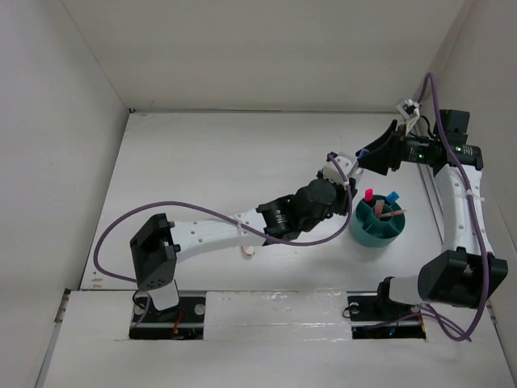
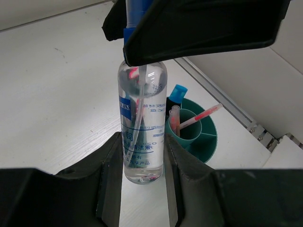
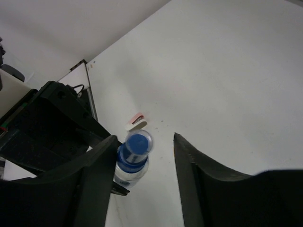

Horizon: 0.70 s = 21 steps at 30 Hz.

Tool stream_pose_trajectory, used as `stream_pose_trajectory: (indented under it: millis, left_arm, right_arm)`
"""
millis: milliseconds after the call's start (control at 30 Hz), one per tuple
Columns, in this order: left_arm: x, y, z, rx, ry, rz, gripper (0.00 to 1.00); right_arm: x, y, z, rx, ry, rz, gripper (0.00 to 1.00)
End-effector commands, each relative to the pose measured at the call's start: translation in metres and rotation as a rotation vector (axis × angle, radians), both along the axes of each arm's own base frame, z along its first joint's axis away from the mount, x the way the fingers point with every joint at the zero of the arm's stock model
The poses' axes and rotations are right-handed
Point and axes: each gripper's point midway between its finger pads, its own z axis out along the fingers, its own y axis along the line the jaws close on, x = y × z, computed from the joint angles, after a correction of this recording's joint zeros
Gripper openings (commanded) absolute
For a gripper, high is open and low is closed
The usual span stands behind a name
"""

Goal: Sort the stationery into containers
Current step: Pass the stationery from the left arm to the right

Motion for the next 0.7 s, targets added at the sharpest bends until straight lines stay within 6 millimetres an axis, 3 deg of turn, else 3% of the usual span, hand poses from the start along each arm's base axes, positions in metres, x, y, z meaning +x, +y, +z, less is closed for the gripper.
stream_pose_trajectory:
  millis: [0,67,100,200,233,467,533,600,633,667]
  left_arm:
    - [-0.001,-0.004,0.068,-0.158,-0.069,-0.009,0.0]
    - [0.0,-0.006,0.068,-0.16,-0.069,-0.009,0.0]
    - [0.0,-0.006,0.068,-0.16,-0.069,-0.009,0.0]
    - [0.001,-0.005,0.068,-0.159,-0.07,0.0,0.0]
    - [0.003,-0.004,0.07,-0.168,-0.074,0.014,0.0]
    - [0.012,-0.005,0.063,-0.13,-0.066,0.062,0.0]
    - [0.012,-0.006,0.062,-0.122,-0.064,0.062,0.2]
    - [0.009,-0.009,0.055,-0.11,-0.058,0.039,0.46]
    - [0.008,-0.005,0.049,-0.097,-0.054,0.039,0.8]
    - [0.006,-0.005,0.051,-0.107,-0.056,0.029,0.94]
  right_arm:
    - [-0.005,0.005,0.008,0.026,-0.031,0.043,0.55]
    - [-0.006,0.005,0.009,0.033,-0.033,0.05,0.43]
    - [-0.006,0.005,0.009,0.033,-0.033,0.05,0.29]
    - [-0.006,0.005,0.009,0.033,-0.033,0.05,0.12]
    - [-0.006,0.005,0.009,0.033,-0.033,0.05,0.02]
    - [-0.008,0.005,0.011,0.014,-0.049,0.036,0.0]
    - [-0.007,0.004,0.011,-0.004,-0.064,0.021,0.0]
    - [-0.004,0.002,0.011,-0.032,-0.079,-0.004,0.0]
    - [-0.003,0.001,0.009,-0.04,-0.078,-0.013,0.0]
    - [-0.002,0.0,0.008,-0.046,-0.076,-0.019,0.0]
